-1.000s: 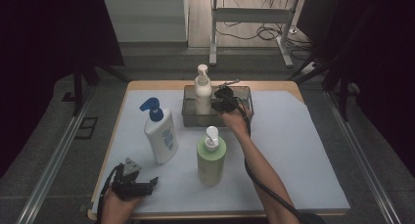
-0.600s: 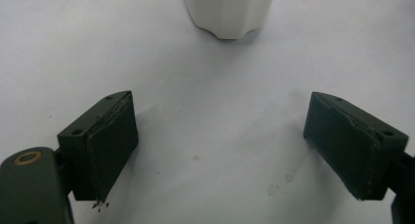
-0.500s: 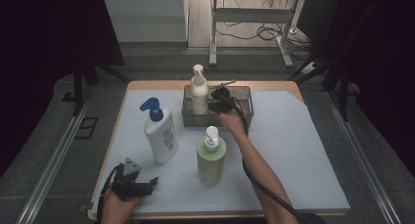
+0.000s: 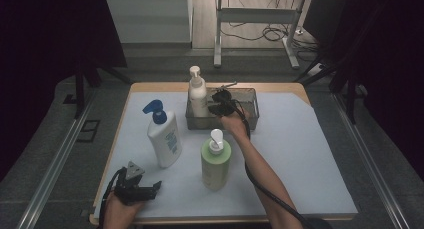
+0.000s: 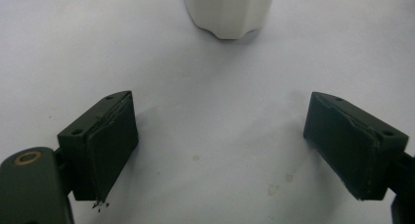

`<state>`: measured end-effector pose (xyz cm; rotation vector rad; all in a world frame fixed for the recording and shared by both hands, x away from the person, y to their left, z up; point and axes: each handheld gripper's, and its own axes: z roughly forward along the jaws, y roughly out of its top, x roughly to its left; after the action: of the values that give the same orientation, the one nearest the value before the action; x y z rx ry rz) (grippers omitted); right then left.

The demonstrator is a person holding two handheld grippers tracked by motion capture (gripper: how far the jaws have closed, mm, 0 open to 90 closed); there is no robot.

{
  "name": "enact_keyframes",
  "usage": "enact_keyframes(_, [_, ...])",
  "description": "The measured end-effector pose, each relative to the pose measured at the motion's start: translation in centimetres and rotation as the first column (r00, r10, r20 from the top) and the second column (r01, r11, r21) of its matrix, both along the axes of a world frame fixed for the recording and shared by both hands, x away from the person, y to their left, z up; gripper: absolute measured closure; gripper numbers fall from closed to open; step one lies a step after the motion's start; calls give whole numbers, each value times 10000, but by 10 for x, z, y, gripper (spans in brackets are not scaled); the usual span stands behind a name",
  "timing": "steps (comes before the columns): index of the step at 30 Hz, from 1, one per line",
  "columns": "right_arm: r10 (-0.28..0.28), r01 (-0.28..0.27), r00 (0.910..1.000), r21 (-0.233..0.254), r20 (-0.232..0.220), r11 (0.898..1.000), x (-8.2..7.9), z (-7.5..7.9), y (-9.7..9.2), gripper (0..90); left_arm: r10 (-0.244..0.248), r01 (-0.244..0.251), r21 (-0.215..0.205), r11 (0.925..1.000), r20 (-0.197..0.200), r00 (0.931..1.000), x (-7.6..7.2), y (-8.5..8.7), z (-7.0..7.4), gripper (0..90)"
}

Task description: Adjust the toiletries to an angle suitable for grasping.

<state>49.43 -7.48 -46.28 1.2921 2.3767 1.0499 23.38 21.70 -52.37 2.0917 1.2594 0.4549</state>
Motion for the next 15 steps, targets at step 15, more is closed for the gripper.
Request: enact_keyframes(15, [303, -303, 9995, -59, -28, 9995, -1, 0, 13, 894, 4, -4, 0, 10000, 3, 10000, 0, 0, 0, 123])
